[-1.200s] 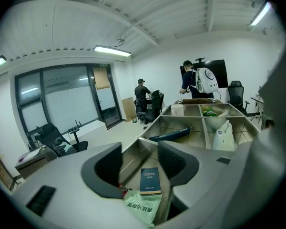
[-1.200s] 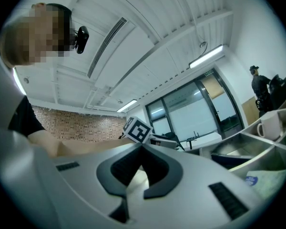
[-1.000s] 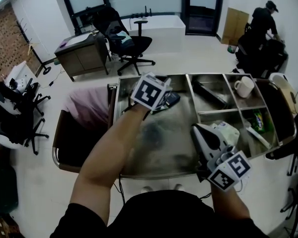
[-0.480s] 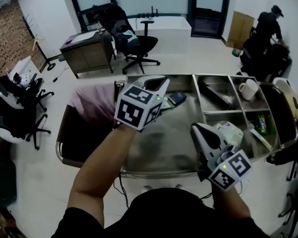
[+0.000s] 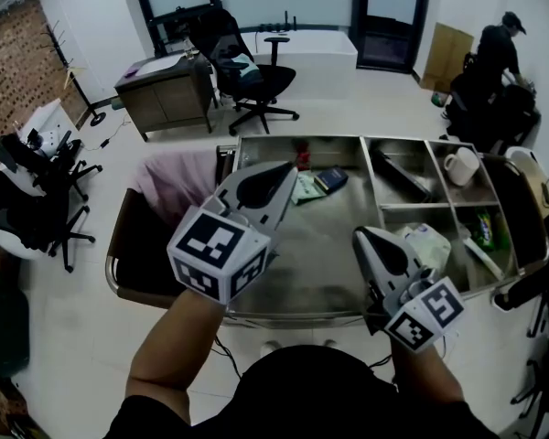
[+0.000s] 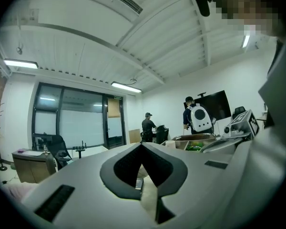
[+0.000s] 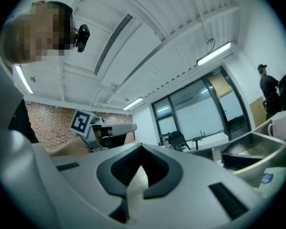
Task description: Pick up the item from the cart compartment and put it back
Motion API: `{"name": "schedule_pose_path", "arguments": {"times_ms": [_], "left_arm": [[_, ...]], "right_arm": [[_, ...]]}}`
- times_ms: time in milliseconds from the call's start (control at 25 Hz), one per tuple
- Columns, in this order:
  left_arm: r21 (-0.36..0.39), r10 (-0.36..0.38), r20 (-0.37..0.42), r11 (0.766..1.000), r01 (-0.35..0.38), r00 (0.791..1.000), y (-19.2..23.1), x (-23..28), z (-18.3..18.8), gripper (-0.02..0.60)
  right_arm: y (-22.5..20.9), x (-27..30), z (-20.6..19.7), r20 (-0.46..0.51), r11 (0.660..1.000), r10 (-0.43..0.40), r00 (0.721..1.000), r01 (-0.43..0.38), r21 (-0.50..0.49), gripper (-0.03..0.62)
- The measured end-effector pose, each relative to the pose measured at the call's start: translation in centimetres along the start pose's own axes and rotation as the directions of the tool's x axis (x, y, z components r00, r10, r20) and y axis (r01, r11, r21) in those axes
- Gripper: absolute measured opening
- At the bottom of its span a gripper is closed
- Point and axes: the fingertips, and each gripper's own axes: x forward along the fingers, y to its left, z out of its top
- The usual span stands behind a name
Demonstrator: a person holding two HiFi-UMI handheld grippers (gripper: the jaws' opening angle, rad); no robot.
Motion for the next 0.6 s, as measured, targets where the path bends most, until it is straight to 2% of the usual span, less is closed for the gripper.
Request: {"name": "schedule_pose_path", "arguments": {"times_ms": [200,280,440,600], "left_arm": [[-0.019,0.053,0.083,0.998,-0.052,0.995,-0.6,-4.2,0.4,0.0],[-0.054,0.071,0.083,0.996,-0.067,0.994,-0.5,-5.4,-0.4,0.0],[-0.126,0.085,0.166,0.99,-0.064,0.982,-1.3,-7.5,-0.2,0.0],[-0.127,0.107,0.207,0.989,-0.082,0.973,-2.5,-9.4,-1.7,0.0]], "right_arm": [[0.1,0.1,0.2,0.009,1.0,-0.006,1.0,0.006,0.0,0.019],[0.2,0.2,0.1,0.01,1.0,-0.006,1.0,0.006,-0.002,0.02],[0.4,0.0,0.0,0.013,1.0,-0.007,1.0,0.007,-0.004,0.019],[0.1,-0.3,0.1,0.024,1.0,-0.021,0.999,0.021,-0.001,0.018]]}}
